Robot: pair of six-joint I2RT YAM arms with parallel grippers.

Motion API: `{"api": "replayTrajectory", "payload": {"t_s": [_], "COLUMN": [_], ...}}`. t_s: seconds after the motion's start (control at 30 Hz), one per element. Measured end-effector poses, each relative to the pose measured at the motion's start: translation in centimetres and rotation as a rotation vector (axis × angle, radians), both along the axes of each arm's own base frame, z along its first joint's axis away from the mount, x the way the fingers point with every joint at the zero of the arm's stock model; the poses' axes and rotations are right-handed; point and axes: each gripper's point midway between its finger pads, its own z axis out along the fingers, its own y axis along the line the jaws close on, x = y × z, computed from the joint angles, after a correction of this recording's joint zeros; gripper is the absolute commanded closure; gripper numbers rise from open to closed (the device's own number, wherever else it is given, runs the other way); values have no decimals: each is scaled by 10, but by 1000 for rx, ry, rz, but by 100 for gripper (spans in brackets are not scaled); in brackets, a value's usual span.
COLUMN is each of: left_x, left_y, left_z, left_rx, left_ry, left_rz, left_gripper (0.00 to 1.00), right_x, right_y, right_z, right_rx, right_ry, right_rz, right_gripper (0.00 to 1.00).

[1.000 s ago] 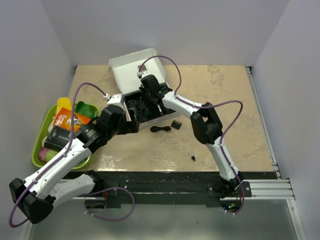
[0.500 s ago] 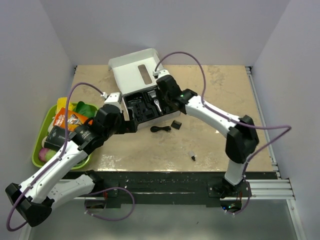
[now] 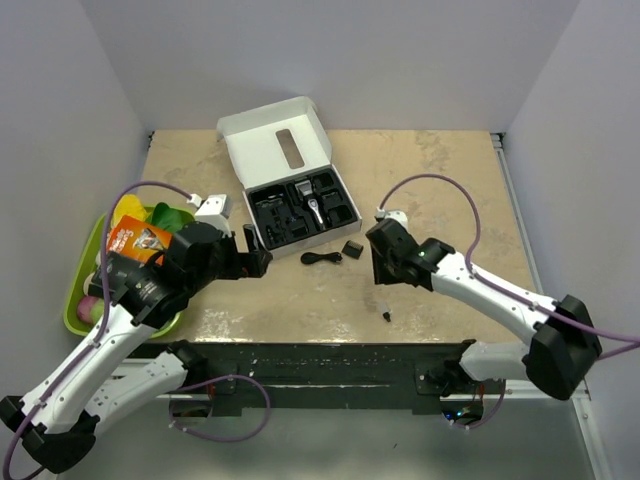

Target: Sort the hair-cutting tools

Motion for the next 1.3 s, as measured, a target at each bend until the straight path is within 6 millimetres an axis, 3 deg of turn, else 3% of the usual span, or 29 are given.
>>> {"api": "replayTrajectory", "payload": {"t_s": [0.13, 0.27, 0.6, 1.07, 1.17, 1.3], "left_x": [-7, -12, -20, -23, -24, -24], "left_y": [-2, -2, -3, -4, -4, -4], "left_z": [-7, -15, -19, -30, -31, -31], "left_rx": [-15, -17, -38, -29, -28, -28], "left_ry": [18, 36, 38, 64, 66, 65], "left_rz": [-22, -39, -63, -74, -74, -73], "left_gripper": [2, 2, 2, 2, 2, 2], "right_x": [-28, -45, -68, -65, -64, -62], "right_y": [-19, -25, -22, -10, -7, -4], "right_z": [-12, -24, -52, -81, -84, -86], "right_rx": [26, 40, 60, 30, 41, 62], "right_ry": [49, 104, 213, 274, 274, 270], "right_rz": [-73, -109, -130, -128, -138, -162], "right_gripper": [61, 61, 60, 59, 62, 75]}}
